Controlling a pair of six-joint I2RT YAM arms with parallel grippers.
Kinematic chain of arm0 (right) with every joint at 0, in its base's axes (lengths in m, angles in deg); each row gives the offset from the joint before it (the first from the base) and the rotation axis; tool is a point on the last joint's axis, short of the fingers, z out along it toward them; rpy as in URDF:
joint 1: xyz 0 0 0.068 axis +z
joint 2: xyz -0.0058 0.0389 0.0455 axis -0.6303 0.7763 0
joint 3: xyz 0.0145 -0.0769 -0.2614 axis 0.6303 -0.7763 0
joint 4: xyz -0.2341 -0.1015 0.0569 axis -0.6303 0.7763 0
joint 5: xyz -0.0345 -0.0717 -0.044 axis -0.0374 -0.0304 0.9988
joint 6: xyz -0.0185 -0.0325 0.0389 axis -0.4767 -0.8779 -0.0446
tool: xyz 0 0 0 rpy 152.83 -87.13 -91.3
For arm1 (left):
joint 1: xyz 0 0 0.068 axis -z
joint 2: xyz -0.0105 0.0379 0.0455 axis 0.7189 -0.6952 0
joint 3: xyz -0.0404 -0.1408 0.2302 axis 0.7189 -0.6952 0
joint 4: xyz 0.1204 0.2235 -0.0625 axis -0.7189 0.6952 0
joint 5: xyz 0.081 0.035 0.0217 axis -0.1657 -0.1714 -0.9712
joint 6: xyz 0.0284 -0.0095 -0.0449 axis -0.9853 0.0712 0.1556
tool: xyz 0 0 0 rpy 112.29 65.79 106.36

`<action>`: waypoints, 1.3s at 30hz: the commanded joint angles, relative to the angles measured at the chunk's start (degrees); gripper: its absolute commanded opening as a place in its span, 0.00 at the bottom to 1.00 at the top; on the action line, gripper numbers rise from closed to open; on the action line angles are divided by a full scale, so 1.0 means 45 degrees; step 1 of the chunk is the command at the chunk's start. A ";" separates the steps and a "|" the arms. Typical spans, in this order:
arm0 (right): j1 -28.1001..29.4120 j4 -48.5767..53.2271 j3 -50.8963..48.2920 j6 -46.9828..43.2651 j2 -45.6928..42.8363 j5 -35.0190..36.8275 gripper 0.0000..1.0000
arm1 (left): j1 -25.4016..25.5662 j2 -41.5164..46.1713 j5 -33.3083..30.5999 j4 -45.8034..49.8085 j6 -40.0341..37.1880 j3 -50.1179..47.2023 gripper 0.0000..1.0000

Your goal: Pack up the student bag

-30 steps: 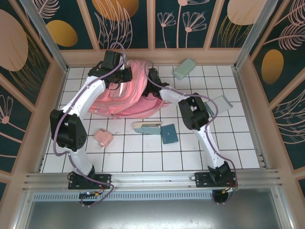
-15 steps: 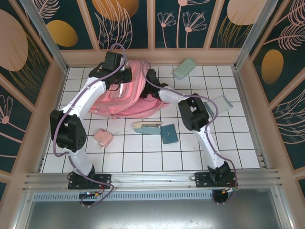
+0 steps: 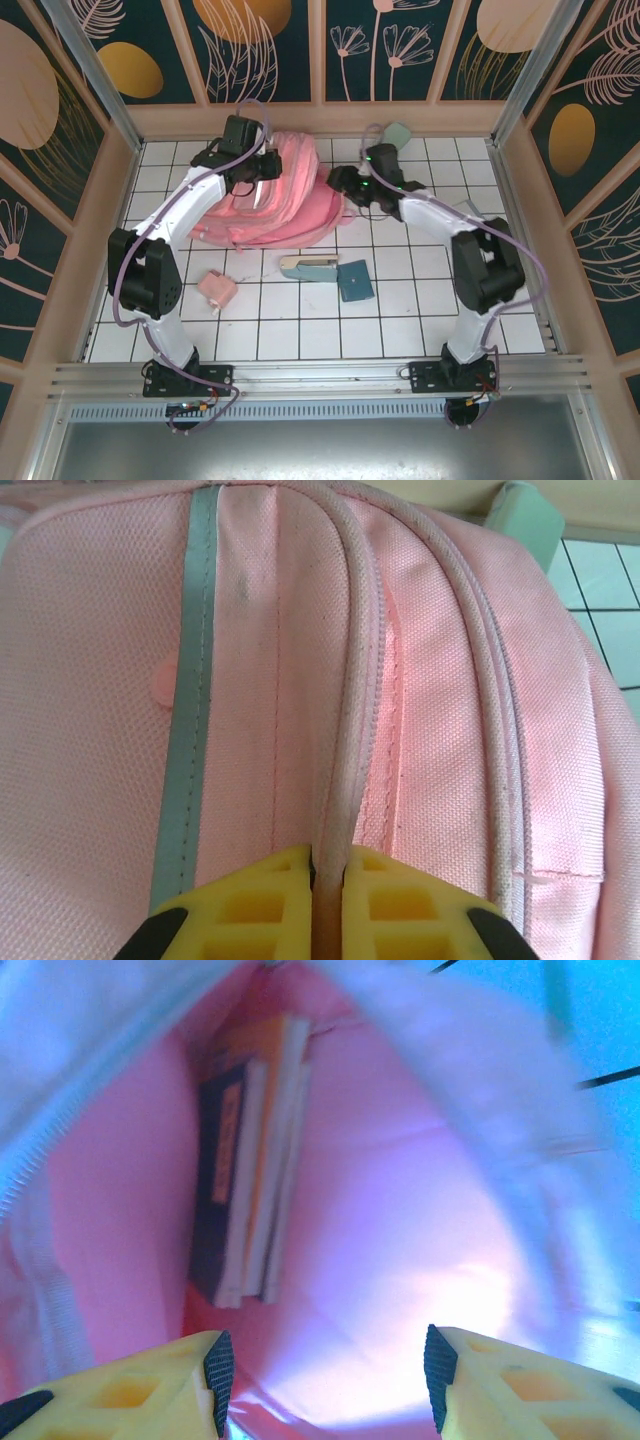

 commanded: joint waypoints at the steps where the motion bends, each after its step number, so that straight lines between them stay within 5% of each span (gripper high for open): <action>1: -0.0968 0.0931 -0.1193 -0.1171 -0.1444 0.1398 0.56 | -0.0101 0.0041 0.0622 -0.0636 0.0358 -0.0477 0.18; 8: -0.3718 0.3051 -0.3044 -0.1856 -0.2998 0.3608 0.57 | -0.0111 0.0402 0.2216 -0.1412 0.1066 -0.1267 0.56; 12: -0.5159 0.3065 -0.3881 -0.2352 -0.3289 0.4310 0.58 | -0.0111 0.0749 0.2691 -0.1861 0.1486 -0.1651 0.63; 18: -0.6567 0.2912 -0.3835 -0.3017 -0.2086 0.3344 0.58 | -0.0091 0.1066 0.3605 -0.2888 0.2314 -0.2480 0.67; 23: -0.6657 0.2732 -0.3438 -0.3438 -0.0919 0.3341 0.58 | -0.0089 0.1119 0.3669 -0.3033 0.2501 -0.2758 0.67; 27: -0.6473 0.2651 -0.3282 -0.3087 0.0008 0.1776 0.57 | -0.0081 0.1135 0.3651 -0.3015 0.2505 -0.2907 0.67; 39: -0.2876 0.1250 -0.3230 0.0144 0.0707 0.0555 0.57 | 0.0260 0.0858 0.3944 -0.3915 0.3268 -0.3074 0.65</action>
